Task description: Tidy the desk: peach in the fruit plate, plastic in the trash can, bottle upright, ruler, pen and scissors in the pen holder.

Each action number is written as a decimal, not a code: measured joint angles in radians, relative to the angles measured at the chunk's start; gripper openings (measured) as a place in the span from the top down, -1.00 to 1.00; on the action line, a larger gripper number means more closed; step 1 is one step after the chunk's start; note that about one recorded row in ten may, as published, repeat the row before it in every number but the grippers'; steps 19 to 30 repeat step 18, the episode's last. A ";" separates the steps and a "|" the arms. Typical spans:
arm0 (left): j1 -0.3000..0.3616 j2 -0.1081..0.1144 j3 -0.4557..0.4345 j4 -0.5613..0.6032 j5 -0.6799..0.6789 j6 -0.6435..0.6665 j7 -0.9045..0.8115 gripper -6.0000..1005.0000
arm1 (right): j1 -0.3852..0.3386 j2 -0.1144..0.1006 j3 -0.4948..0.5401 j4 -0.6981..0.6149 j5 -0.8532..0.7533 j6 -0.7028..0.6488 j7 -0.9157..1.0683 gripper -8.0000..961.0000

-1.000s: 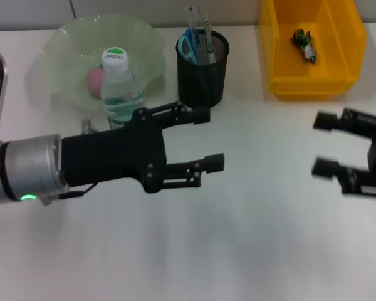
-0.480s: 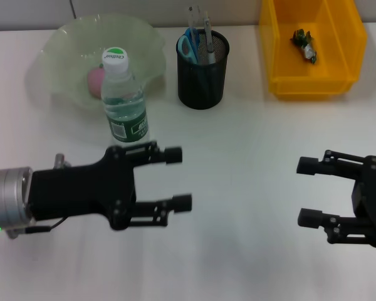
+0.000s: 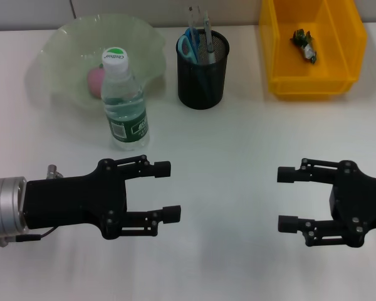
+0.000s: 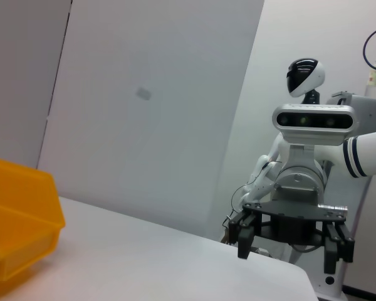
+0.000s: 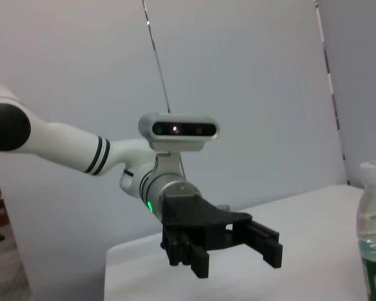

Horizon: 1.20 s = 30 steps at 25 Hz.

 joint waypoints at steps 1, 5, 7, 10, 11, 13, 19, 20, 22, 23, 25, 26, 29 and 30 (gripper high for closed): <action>0.003 -0.001 0.000 -0.004 0.001 -0.008 0.001 -0.59 | 0.003 0.000 -0.010 0.000 -0.001 0.011 0.000 -0.61; 0.003 -0.001 0.000 -0.003 0.001 -0.017 0.002 -0.59 | 0.005 0.000 -0.013 0.001 -0.002 0.022 0.000 -0.61; 0.004 -0.001 0.000 -0.001 0.003 -0.024 0.002 -0.59 | 0.009 0.001 -0.013 0.001 -0.002 0.028 0.000 -0.61; 0.004 -0.003 0.000 0.005 0.017 -0.027 0.002 -0.59 | 0.014 0.001 -0.018 0.003 -0.002 0.031 0.000 -0.61; 0.003 -0.003 0.000 0.006 0.020 -0.028 0.002 -0.59 | 0.016 0.001 -0.020 0.005 -0.002 0.031 0.000 -0.61; 0.001 -0.003 0.000 0.006 0.023 -0.030 0.002 -0.59 | 0.020 0.002 -0.023 0.011 -0.002 0.031 -0.001 -0.61; 0.000 -0.003 0.000 0.006 0.024 -0.033 0.002 -0.59 | 0.022 0.002 -0.023 0.015 -0.002 0.032 -0.001 -0.61; 0.000 -0.003 0.000 0.006 0.024 -0.033 0.002 -0.59 | 0.022 0.002 -0.023 0.015 -0.002 0.032 -0.001 -0.61; 0.000 -0.003 0.000 0.006 0.024 -0.033 0.002 -0.59 | 0.022 0.002 -0.023 0.015 -0.002 0.032 -0.001 -0.61; 0.000 -0.003 0.000 0.006 0.024 -0.033 0.002 -0.59 | 0.022 0.002 -0.023 0.015 -0.002 0.032 -0.001 -0.61; 0.000 -0.003 0.000 0.006 0.024 -0.033 0.002 -0.59 | 0.022 0.002 -0.023 0.015 -0.002 0.032 -0.001 -0.61; 0.000 -0.003 0.000 0.006 0.024 -0.033 0.002 -0.59 | 0.022 0.002 -0.023 0.015 -0.002 0.032 -0.001 -0.61; 0.000 -0.003 0.000 0.006 0.024 -0.033 0.002 -0.59 | 0.022 0.002 -0.023 0.015 -0.002 0.032 -0.001 -0.61; 0.000 -0.003 0.000 0.006 0.024 -0.033 0.002 -0.59 | 0.022 0.002 -0.023 0.015 -0.002 0.032 -0.001 -0.61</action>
